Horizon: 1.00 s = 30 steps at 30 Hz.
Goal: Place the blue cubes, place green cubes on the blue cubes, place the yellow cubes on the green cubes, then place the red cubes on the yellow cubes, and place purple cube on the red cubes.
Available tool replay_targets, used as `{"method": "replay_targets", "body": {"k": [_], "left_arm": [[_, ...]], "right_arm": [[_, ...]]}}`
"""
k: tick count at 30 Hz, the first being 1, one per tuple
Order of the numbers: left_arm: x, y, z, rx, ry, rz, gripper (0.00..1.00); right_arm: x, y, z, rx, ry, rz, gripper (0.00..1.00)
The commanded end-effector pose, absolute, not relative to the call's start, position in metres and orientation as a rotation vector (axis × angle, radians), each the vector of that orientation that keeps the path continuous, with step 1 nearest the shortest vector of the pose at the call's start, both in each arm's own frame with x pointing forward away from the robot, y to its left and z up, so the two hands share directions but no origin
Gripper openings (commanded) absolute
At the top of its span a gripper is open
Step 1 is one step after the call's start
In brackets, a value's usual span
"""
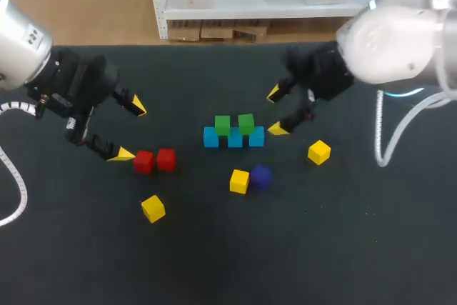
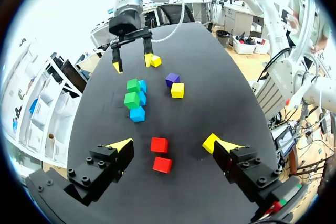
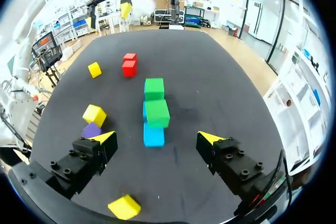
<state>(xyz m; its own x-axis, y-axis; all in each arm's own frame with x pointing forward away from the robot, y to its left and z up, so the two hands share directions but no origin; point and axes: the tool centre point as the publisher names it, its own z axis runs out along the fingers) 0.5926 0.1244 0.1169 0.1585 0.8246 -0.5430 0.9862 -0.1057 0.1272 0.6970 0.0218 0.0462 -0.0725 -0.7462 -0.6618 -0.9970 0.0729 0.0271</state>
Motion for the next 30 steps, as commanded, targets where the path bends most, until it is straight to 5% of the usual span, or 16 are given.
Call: {"method": "replay_targets", "body": {"k": [1, 30], "left_arm": [[0.592, 0.126, 0.116, 1.982, 1.709, -0.47, 1.0], [0.592, 0.126, 0.116, 1.982, 1.709, -0.47, 1.0]], "right_arm": [[0.682, -0.007, 0.057, -1.71, 1.859, 0.663, 1.0], [0.663, -0.086, 0.027, -2.315, 1.171, 0.871, 1.0]]}}
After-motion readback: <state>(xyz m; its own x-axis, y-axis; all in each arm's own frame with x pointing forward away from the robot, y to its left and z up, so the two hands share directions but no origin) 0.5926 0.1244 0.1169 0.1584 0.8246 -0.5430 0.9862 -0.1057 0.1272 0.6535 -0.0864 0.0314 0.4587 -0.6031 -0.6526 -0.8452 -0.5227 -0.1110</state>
